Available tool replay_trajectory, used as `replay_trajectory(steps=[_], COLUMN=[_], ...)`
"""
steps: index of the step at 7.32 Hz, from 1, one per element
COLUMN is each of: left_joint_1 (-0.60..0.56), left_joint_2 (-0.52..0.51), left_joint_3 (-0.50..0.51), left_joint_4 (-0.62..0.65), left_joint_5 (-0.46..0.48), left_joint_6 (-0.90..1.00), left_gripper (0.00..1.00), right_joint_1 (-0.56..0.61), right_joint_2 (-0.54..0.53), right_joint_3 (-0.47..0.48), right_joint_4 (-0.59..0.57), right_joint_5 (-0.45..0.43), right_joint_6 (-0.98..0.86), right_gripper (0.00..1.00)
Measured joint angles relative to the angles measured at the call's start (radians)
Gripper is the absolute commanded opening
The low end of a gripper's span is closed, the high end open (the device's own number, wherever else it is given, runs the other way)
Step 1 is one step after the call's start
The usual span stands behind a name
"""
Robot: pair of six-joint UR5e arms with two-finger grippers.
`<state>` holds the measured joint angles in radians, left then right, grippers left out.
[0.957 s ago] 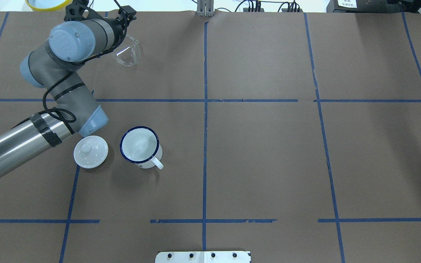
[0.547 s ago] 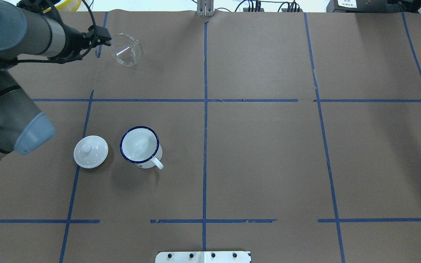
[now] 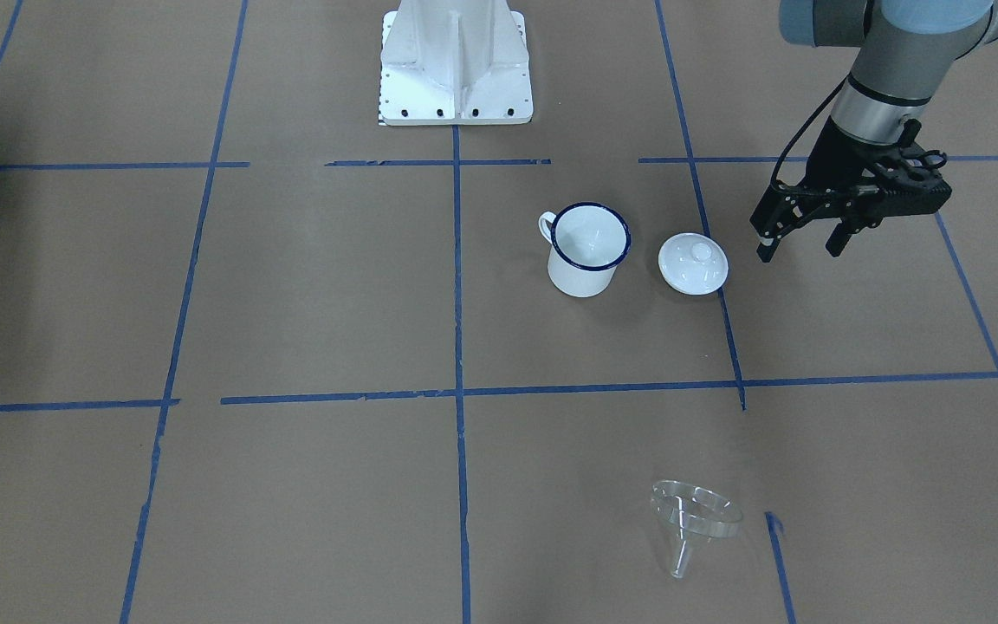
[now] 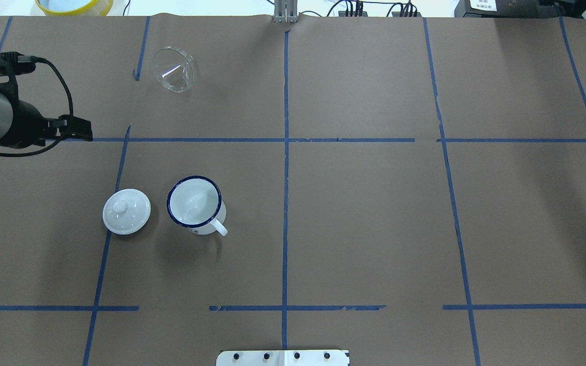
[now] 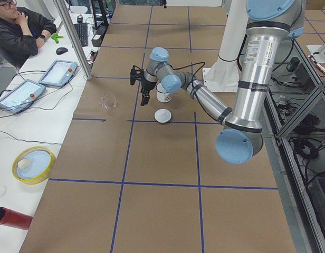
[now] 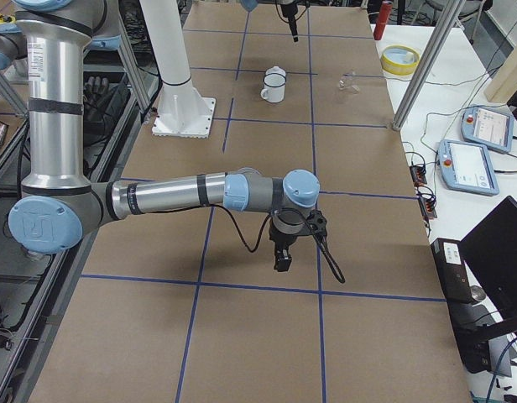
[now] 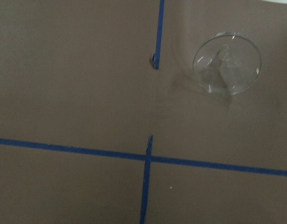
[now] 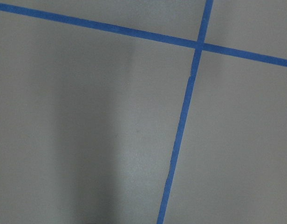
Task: Remove funnel from cup
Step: 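Move the left gripper down over the white lid beside the mug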
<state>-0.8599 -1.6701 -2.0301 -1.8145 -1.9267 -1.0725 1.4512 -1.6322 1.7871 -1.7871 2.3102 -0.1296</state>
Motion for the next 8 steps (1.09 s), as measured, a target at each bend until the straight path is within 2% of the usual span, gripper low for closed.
replay_trajectory(steps=[3,6,7,8], left_joint_1=[0.140,0.235,0.250,0.258], left_joint_2=[0.023,0.018,0.018,0.017], left_joint_3=[0.067,0.124,0.128,0.129], left_joint_4=[-0.103,-0.175,-0.175,-0.173], left_joint_5=[-0.016,0.020,0.033,0.040], left_joint_6=[-0.151,-0.238,-0.245,-0.247], left_gripper=[1.00,0.98,0.84,0.84], right_joint_1=[0.000,0.000,0.000,0.000], right_joint_2=[0.000,0.000,0.000,0.000], right_joint_3=[0.000,0.000,0.000,0.000], right_joint_4=[0.000,0.000,0.000,0.000], right_joint_5=[0.000,0.000,0.000,0.000], right_joint_6=[-0.001,-0.001,-0.001,0.000], right_gripper=[1.00,1.00,1.00,1.00])
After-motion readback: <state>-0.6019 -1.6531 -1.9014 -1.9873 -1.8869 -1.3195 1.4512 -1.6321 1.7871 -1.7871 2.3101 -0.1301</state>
